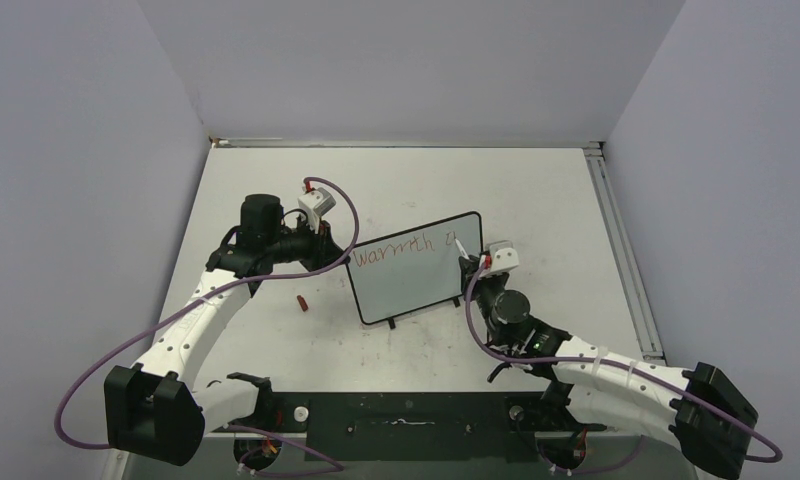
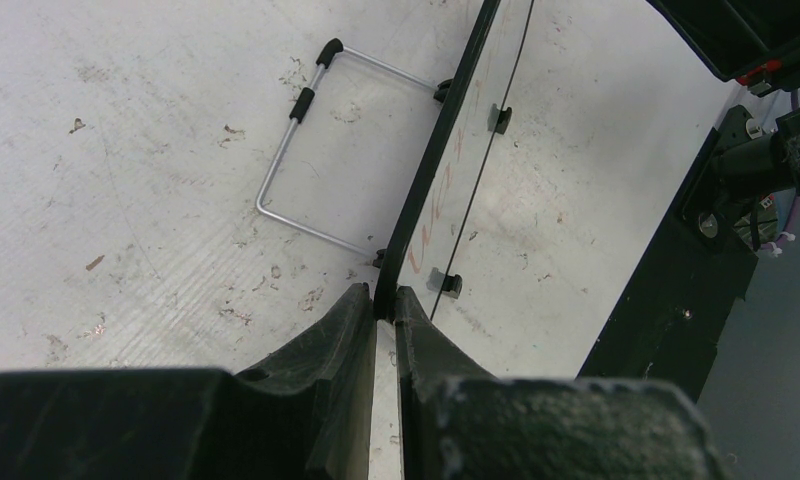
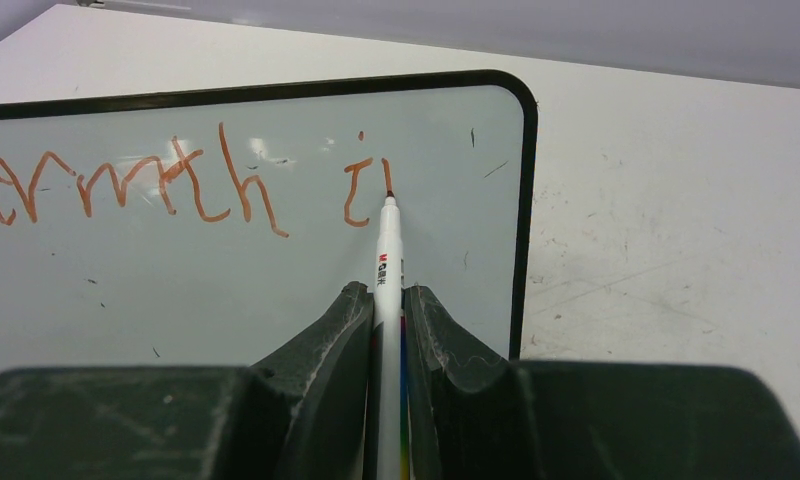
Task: Write a sentence on the whiteboard
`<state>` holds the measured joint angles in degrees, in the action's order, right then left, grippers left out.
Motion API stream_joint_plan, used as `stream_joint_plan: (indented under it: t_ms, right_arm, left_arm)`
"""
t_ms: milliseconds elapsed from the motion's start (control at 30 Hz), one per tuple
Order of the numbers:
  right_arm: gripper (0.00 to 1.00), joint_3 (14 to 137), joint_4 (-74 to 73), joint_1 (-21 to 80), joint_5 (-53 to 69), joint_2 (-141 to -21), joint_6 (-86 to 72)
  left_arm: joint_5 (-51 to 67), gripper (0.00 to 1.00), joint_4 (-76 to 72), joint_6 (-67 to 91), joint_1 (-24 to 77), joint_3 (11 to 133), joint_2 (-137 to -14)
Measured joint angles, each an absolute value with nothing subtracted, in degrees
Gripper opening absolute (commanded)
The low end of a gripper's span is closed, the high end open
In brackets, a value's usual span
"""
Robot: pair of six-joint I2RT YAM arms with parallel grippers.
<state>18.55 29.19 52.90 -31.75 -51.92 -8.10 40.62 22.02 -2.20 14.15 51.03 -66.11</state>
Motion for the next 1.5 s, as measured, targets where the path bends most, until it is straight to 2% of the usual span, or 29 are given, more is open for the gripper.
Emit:
stream_joint_plan:
  t_ms: [1500]
  right_arm:
    - [0.05, 17.0, 26.7, 51.8, -33.2, -52.5, -13.3]
  left_arm:
    - [40.6, 0.00, 22.0, -2.2, 14.2, 51.0, -66.1]
